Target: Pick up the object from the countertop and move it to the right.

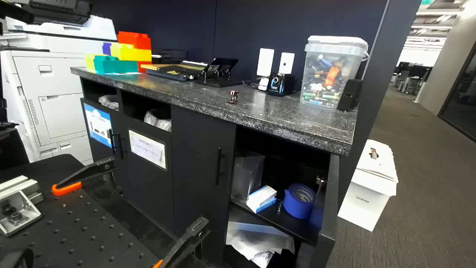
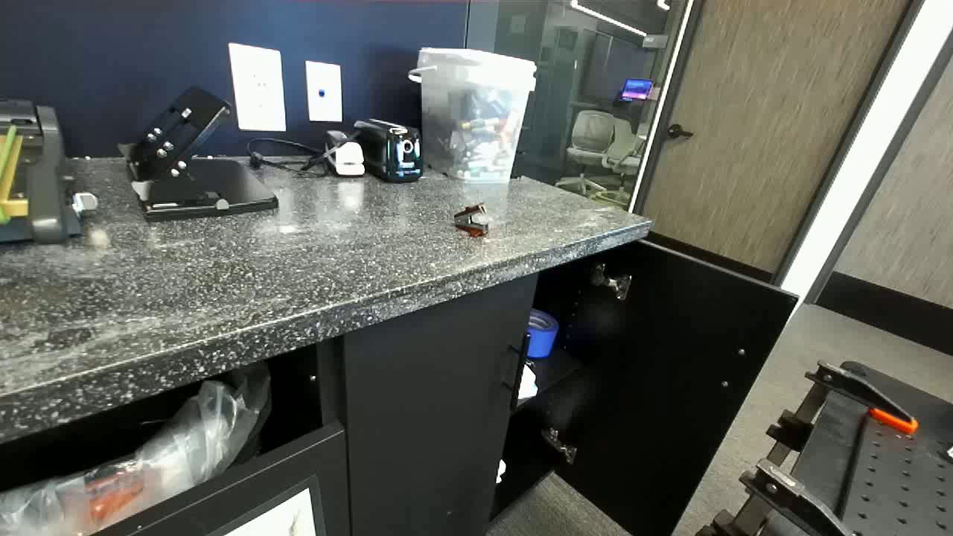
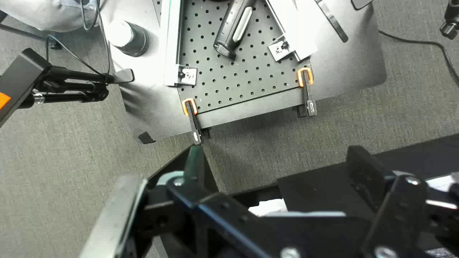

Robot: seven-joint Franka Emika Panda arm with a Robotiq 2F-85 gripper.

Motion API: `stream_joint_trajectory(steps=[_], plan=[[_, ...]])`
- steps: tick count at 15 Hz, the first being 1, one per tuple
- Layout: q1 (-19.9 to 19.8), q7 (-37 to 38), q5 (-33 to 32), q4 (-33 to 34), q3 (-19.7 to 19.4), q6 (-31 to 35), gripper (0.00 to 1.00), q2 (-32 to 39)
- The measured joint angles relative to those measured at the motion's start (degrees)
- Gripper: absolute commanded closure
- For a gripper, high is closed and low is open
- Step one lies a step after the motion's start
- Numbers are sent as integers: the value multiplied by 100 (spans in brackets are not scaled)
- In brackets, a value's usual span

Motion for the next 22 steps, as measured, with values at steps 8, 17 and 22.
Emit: stream_joint_trajectory(steps=[8,17,22], plan=[[0,0,0,7,0,1,0,-2],[93,-5,-13,395,116,1208,0,1214],[335,0,16,1575,171,2037,0,3045]])
